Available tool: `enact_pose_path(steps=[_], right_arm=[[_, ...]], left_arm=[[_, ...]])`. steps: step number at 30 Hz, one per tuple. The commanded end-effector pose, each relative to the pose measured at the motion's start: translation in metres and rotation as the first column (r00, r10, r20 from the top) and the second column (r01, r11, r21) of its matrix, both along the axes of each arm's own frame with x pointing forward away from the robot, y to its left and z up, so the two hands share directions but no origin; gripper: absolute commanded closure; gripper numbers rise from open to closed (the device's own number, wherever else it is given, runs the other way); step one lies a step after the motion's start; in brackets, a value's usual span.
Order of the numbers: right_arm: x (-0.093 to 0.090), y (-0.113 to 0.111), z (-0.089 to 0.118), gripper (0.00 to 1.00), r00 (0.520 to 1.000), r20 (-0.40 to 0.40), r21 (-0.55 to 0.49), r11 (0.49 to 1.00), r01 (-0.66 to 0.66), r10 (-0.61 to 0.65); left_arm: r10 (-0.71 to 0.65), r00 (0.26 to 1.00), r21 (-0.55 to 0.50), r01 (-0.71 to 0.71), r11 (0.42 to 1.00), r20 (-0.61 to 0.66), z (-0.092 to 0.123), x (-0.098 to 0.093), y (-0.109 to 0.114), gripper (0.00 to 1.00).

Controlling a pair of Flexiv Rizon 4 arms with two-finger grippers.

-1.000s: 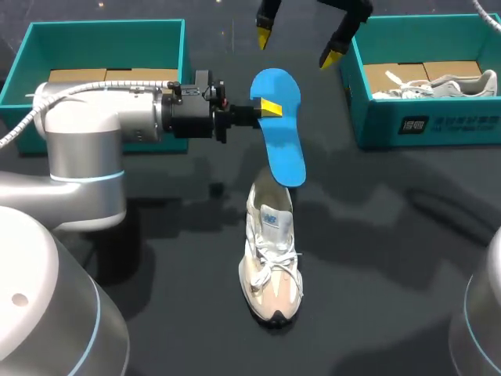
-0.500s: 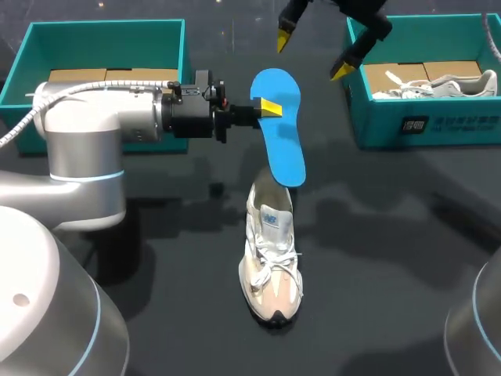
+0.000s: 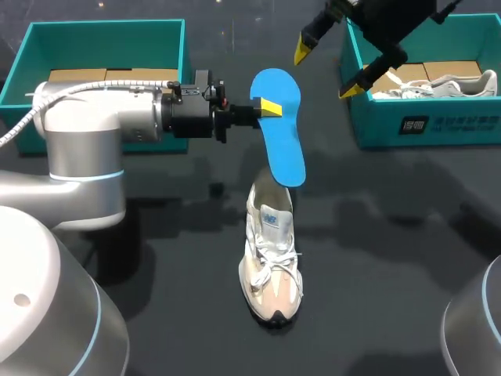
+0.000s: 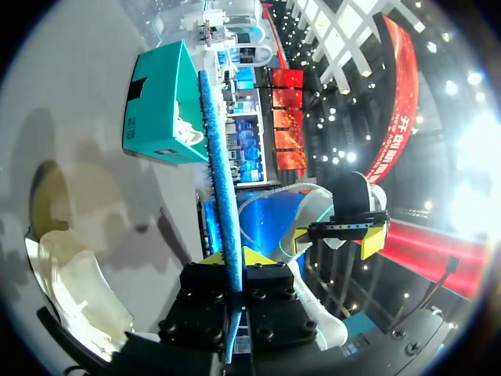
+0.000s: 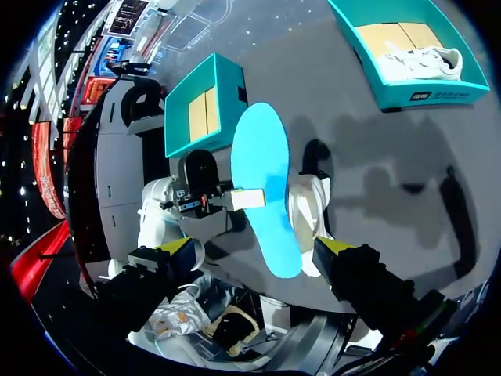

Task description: Take the shoe out of the shoebox, open the shoe tongue, remove and reinsert the insole, then place the shoe into the shoebox

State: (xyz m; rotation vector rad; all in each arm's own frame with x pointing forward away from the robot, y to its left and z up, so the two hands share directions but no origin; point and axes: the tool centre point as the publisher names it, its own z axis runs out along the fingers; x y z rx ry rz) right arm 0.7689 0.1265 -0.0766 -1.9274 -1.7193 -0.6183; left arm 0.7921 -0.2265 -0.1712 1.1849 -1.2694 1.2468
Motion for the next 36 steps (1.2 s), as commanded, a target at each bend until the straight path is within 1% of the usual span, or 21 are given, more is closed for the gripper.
enact_pose_path(steps=[1,9,17,28,31,36], right_arm=[[-0.007,-0.006,-0.011,0.0,0.999,0.031,0.312,0.95,0.021,-0.032],[-0.007,-0.008,-0.026,0.0,0.998,0.039,0.385,0.923,0.022,-0.04],[-0.009,-0.008,-0.039,0.0,0.997,0.041,0.436,0.899,0.038,-0.062],[-0.011,-0.007,-0.051,0.0,0.994,0.074,0.518,0.855,0.028,-0.078],[-0.011,-0.006,-0.053,0.0,0.994,0.065,0.531,0.847,0.036,-0.082],[-0.012,-0.007,-0.056,0.0,0.995,0.028,0.546,0.835,0.069,-0.101]], left_arm=[[0.001,1.0,-0.001,-0.001,1.0,0.0,-0.001,0.0,-0.001,1.0],[0.001,1.0,-0.001,-0.001,1.0,0.0,-0.001,0.0,-0.001,1.0],[0.001,1.0,-0.001,-0.001,1.0,0.0,-0.001,0.0,-0.001,1.0],[0.001,1.0,-0.001,-0.001,1.0,0.0,-0.001,0.0,-0.001,1.0],[0.001,1.0,-0.001,-0.001,1.0,0.0,-0.001,0.0,-0.001,1.0],[0.001,1.0,-0.001,-0.001,1.0,0.0,-0.001,0.0,-0.001,1.0]])
